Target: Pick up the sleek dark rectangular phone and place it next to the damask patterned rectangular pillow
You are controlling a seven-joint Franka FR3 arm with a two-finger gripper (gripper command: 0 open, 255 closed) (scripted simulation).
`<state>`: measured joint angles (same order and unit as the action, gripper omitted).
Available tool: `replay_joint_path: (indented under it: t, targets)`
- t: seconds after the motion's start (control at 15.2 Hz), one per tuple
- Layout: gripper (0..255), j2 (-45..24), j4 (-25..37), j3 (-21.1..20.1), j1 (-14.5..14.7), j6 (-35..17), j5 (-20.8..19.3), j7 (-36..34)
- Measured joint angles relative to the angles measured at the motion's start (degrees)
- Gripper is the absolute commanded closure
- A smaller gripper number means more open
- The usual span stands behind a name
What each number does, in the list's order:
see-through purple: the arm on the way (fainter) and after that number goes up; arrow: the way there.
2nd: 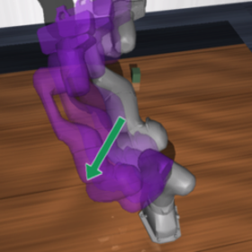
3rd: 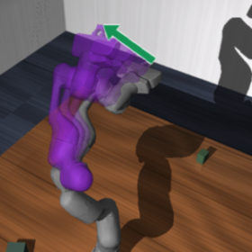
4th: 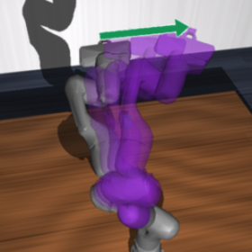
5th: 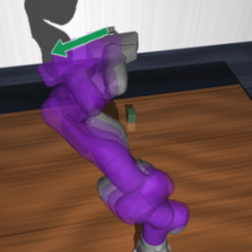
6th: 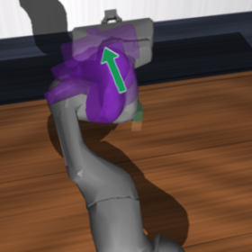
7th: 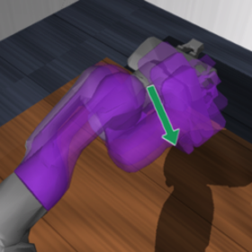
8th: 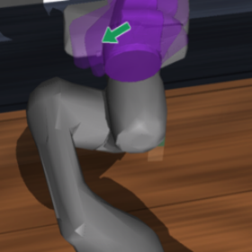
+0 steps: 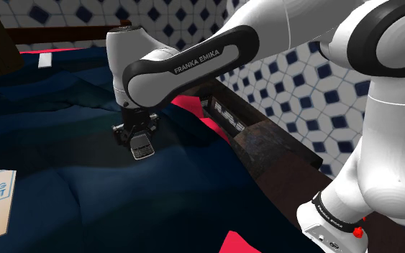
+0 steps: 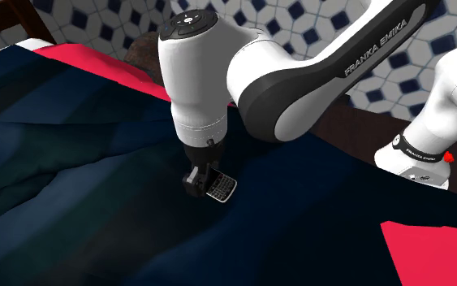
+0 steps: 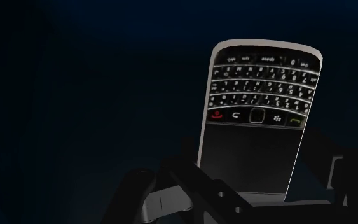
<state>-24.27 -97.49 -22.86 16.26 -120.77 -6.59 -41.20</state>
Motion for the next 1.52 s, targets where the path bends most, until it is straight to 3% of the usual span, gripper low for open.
replay_joint_path:
  t: [0.4,1.52]
  targets:
    - [255,0.6,0.6,-0.2,-0.1,1.2,0.3,0.1]
    - [255,4.1,8.9,-1.0,-0.2,12.8,1.9,0.6]
